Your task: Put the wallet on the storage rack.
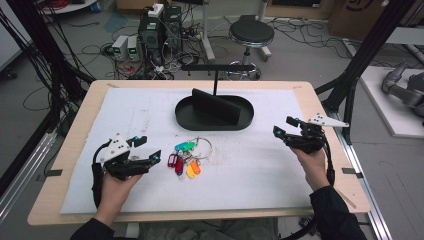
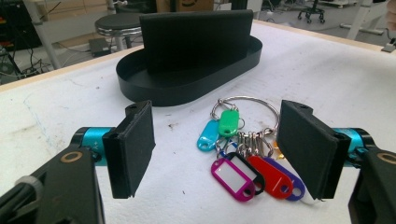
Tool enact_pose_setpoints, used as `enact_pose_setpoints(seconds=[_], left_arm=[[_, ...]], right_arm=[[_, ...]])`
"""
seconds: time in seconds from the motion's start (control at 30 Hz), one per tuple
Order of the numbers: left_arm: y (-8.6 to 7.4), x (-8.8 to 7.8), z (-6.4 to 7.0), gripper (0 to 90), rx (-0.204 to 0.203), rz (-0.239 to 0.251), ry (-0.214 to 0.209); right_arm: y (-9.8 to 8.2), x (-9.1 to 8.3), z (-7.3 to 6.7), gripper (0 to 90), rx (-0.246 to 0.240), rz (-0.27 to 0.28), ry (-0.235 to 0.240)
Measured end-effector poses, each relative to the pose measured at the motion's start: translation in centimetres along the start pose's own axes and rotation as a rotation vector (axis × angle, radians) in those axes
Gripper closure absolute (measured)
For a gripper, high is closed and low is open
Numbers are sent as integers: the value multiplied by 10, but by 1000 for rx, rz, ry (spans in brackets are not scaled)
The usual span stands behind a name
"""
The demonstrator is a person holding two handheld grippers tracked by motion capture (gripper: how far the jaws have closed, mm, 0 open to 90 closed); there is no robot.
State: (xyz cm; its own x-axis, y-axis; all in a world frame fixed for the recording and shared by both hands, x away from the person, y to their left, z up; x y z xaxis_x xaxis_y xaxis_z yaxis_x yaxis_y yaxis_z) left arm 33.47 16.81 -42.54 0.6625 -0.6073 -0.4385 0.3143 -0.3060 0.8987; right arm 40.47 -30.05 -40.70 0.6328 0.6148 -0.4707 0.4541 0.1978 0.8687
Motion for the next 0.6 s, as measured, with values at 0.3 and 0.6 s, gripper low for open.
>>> enact_pose_setpoints(seconds=[0.3, 0.6], left_arm=[[4, 9, 4, 266, 5, -7, -8], [12, 11, 5, 266, 10, 13, 22]], right_arm=[[-19, -14, -1, 218, 42, -5, -15], [-26, -28, -2, 242, 24, 5, -29]])
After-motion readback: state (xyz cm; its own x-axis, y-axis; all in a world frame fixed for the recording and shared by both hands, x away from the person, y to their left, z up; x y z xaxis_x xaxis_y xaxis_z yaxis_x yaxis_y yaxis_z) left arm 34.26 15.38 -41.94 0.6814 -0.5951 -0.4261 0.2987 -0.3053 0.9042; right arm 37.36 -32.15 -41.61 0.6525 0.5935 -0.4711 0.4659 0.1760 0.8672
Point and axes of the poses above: each handheld gripper's, and its own axes: x roughly forward along the jaws, y roughly out of its top, z roughly to its right, the point moved 6 cm from there along x, roughly forward along the jaws, and after that the axes turned 10 degrees about -z, right-handed, at the moved point
